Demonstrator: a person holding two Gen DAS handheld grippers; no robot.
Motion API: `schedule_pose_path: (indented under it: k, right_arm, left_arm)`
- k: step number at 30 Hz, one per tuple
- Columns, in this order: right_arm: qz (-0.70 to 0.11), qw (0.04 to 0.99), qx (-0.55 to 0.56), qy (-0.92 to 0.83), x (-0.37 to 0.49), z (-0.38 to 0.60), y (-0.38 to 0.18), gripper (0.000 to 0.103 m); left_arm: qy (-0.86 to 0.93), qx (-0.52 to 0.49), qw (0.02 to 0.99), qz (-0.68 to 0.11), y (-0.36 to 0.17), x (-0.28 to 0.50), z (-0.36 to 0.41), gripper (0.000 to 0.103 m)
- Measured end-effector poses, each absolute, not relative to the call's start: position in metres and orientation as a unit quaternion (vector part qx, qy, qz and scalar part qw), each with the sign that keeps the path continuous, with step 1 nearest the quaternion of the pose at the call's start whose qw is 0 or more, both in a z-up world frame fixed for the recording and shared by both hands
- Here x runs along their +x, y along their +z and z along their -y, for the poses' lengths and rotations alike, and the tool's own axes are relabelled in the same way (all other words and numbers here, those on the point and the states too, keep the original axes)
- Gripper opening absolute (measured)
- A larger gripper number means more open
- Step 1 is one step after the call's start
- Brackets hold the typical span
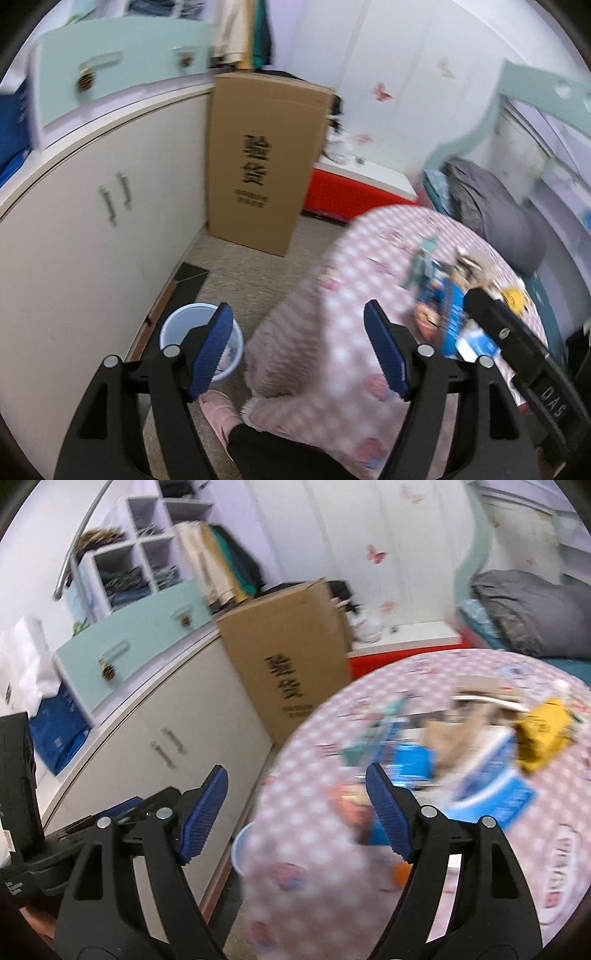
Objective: Collect trash
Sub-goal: 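Move back to the table and grasp the blue tissue pack with the left gripper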
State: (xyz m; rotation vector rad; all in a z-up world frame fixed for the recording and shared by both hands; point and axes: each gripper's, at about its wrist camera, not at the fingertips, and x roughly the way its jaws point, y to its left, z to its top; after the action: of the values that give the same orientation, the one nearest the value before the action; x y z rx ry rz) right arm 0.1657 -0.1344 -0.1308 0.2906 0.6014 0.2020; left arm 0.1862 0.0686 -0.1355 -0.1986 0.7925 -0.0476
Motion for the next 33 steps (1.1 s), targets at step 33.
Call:
schedule_pose_path:
  k: [33]
  right_arm:
    - [-0.328, 0.917, 0.226, -0.027, 0.128, 0.311, -0.187, 0.077]
  left_arm:
    - [-0.212, 0.134, 0.881, -0.400, -0.188, 0.228, 0.154, 0.041]
